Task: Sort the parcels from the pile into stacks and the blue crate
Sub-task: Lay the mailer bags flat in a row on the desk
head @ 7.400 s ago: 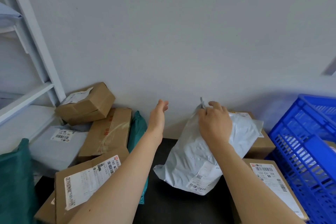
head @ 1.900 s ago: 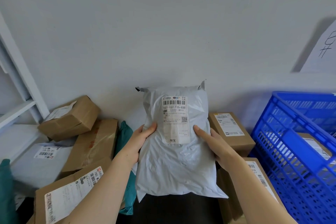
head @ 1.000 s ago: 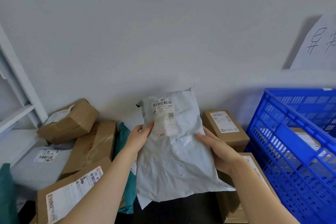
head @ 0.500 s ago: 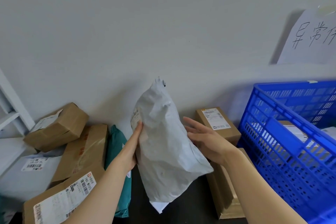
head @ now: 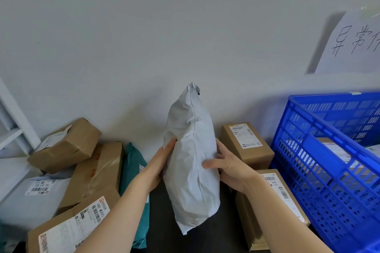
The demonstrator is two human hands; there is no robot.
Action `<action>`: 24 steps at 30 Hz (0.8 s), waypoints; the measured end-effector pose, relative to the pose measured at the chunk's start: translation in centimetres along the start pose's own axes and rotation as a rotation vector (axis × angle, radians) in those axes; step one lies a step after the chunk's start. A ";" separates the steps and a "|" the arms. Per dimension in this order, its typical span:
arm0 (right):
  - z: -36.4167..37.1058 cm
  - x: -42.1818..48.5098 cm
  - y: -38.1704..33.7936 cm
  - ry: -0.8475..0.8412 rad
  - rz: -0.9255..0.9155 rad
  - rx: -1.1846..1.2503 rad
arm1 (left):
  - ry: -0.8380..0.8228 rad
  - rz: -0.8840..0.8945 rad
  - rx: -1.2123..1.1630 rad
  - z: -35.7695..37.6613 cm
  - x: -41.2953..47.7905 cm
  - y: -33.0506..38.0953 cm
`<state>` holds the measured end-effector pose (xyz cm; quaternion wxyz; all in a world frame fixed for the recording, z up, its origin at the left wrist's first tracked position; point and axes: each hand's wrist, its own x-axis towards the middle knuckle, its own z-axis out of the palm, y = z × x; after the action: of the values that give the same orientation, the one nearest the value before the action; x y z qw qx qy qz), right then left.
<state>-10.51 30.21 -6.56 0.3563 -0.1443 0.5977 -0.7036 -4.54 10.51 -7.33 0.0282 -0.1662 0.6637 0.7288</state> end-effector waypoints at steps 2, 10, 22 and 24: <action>0.0 -0.3 0.2 0.027 -0.019 -0.003 | 0.080 -0.022 0.108 0.2 0.2 0.2; -0.2 0.9 0.8 0.105 -0.064 -0.028 | 0.093 -0.017 0.111 0.0 0.2 0.7; 0.2 1.4 1.6 0.137 -0.127 -0.114 | 0.064 0.031 0.060 0.1 0.7 -0.1; 0.3 1.3 1.4 0.151 -0.141 -0.120 | 0.075 0.032 0.028 0.1 0.7 -0.5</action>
<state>-10.75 29.11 -8.13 0.2505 -0.1537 0.6523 -0.6986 -5.10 10.58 -7.96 -0.0063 -0.1823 0.6771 0.7129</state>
